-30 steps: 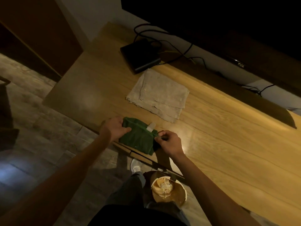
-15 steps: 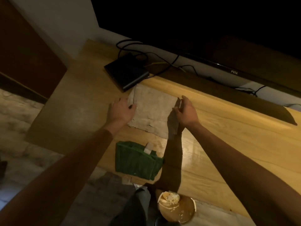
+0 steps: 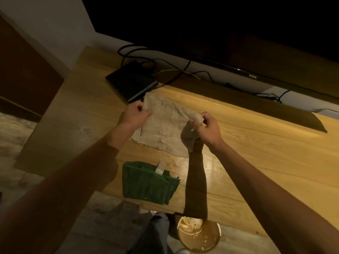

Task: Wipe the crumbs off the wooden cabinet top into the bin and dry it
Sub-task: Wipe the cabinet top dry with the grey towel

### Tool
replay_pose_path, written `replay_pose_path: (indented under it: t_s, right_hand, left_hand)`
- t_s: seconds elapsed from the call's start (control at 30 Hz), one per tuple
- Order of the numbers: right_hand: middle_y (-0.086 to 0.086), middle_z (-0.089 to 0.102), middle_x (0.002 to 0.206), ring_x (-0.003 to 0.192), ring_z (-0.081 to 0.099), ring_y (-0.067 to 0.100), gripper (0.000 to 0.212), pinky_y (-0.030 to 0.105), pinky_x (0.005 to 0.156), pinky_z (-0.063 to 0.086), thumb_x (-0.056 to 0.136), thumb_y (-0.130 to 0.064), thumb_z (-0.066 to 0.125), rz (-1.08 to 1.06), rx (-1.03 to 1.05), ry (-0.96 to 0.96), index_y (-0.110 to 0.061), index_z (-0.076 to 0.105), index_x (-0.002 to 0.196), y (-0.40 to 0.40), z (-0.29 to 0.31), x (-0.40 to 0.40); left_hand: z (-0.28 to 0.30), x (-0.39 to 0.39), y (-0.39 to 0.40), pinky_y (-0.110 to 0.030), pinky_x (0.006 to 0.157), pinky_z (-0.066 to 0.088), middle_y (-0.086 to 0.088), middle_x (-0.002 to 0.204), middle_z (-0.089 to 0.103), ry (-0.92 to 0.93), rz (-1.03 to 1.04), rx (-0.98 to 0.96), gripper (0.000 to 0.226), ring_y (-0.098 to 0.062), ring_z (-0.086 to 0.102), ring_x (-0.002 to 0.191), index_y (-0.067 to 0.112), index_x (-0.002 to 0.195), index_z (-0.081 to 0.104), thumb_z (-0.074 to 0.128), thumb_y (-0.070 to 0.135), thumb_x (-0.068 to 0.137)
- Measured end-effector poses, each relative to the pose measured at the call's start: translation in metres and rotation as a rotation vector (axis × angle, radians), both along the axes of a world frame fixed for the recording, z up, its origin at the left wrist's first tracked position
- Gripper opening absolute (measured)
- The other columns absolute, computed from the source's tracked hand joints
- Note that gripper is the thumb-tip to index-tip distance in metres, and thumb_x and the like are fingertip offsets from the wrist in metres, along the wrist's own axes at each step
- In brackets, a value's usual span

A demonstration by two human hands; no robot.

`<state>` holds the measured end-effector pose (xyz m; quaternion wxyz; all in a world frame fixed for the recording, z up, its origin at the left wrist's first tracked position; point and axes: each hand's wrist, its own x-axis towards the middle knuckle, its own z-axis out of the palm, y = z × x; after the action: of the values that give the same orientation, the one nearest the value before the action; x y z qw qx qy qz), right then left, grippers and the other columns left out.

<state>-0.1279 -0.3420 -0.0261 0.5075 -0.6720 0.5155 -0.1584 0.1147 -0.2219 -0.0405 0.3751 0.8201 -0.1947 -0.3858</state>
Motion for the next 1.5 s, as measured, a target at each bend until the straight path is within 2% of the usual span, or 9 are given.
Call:
replay_pose_path:
  t_s: [0.1, 0.2, 0.43, 0.67, 0.83, 1.0, 1.2, 1.33, 1.5]
  right_hand:
    - [0.008, 0.065, 0.101, 0.095, 0.064, 0.021, 0.013, 0.034, 0.070, 0.060, 0.096, -0.019, 0.066, 0.000, 0.024, -0.066, -0.008, 0.059, 0.097, 0.010, 0.015, -0.018]
    - [0.015, 0.063, 0.098, 0.088, 0.065, 0.021, 0.010, 0.024, 0.059, 0.056, 0.095, -0.015, 0.064, -0.061, 0.020, -0.156, -0.009, 0.057, 0.093, 0.020, 0.033, -0.042]
    - [0.012, 0.068, 0.101, 0.094, 0.070, 0.026, 0.011, 0.028, 0.058, 0.058, 0.096, -0.018, 0.067, -0.196, -0.043, -0.319, -0.016, 0.057, 0.093, 0.049, 0.075, -0.127]
    - [-0.005, 0.073, 0.102, 0.098, 0.072, 0.013, 0.019, 0.028, 0.067, 0.061, 0.098, -0.024, 0.066, -0.237, -0.084, -0.425, -0.013, 0.058, 0.112, 0.101, 0.103, -0.228]
    - [0.005, 0.070, 0.107, 0.098, 0.071, 0.018, 0.005, 0.030, 0.067, 0.061, 0.098, -0.029, 0.066, -0.304, -0.134, -0.431, -0.030, 0.062, 0.102, 0.143, 0.097, -0.296]
    - [0.004, 0.070, 0.098, 0.091, 0.069, 0.025, 0.016, 0.056, 0.077, 0.059, 0.098, -0.030, 0.066, -0.344, -0.132, -0.237, -0.018, 0.063, 0.109, 0.151, 0.062, -0.316]
    - [0.007, 0.066, 0.117, 0.111, 0.065, 0.027, 0.036, 0.044, 0.092, 0.056, 0.102, -0.022, 0.059, -0.324, -0.114, 0.075, -0.013, 0.050, 0.135, 0.108, 0.013, -0.282]
    - [0.010, 0.036, 0.159, 0.147, 0.033, 0.028, 0.056, 0.042, 0.119, 0.031, 0.097, -0.024, 0.062, 0.053, -0.438, 0.384, -0.017, 0.040, 0.148, 0.111, -0.016, -0.261]
    - [-0.001, -0.007, 0.171, 0.157, -0.013, 0.017, 0.060, 0.049, 0.127, 0.005, 0.108, -0.051, 0.026, 0.409, -0.504, 0.520, -0.032, 0.010, 0.163, 0.135, -0.051, -0.260]
  left_hand:
    - [0.021, -0.011, -0.003, -0.042, 0.073, 0.061, -0.001, 0.090, 0.074, 0.141, 0.032, -0.070, 0.014, -0.024, 0.072, 0.089, 0.032, 0.080, 0.065, 0.073, 0.034, 0.069]
    - [0.044, -0.032, -0.006, -0.027, 0.061, 0.057, -0.002, 0.096, 0.073, 0.228, 0.026, -0.165, 0.023, -0.021, 0.072, 0.092, 0.020, 0.096, 0.063, 0.072, 0.018, 0.076]
    - [0.093, -0.111, 0.006, -0.039, 0.083, 0.060, -0.010, 0.114, 0.068, 0.455, -0.022, -0.315, 0.056, -0.026, 0.070, 0.102, 0.014, 0.133, 0.052, 0.068, -0.003, 0.082]
    - [0.125, -0.212, 0.058, -0.039, 0.085, 0.060, -0.004, 0.108, 0.076, 0.447, -0.200, -0.389, 0.032, -0.023, 0.074, 0.101, 0.022, 0.116, 0.068, 0.075, 0.031, 0.086]
    - [0.117, -0.272, 0.104, -0.038, 0.084, 0.060, -0.002, 0.110, 0.076, 0.443, -0.199, -0.368, 0.031, -0.021, 0.073, 0.102, 0.024, 0.120, 0.067, 0.069, 0.037, 0.091]
    - [0.076, -0.305, 0.108, -0.047, 0.109, 0.044, -0.008, 0.139, 0.058, 0.297, -0.144, -0.179, 0.054, -0.025, 0.056, 0.126, 0.012, 0.144, 0.049, 0.063, 0.035, 0.097]
    - [0.029, -0.300, 0.064, -0.044, 0.099, 0.050, -0.008, 0.125, 0.061, -0.079, -0.145, -0.004, 0.030, -0.028, 0.059, 0.115, 0.014, 0.128, 0.056, 0.057, 0.023, 0.099]
    - [0.012, -0.319, 0.062, -0.043, 0.104, 0.044, -0.008, 0.139, 0.047, -0.545, -0.258, 0.008, 0.048, -0.027, 0.043, 0.130, 0.014, 0.141, 0.041, 0.051, 0.022, 0.094]
    - [-0.021, -0.352, 0.082, -0.043, 0.124, 0.017, -0.004, 0.166, 0.021, -0.706, -0.698, -0.004, 0.056, -0.022, 0.009, 0.155, 0.018, 0.158, 0.022, 0.028, 0.034, 0.104]
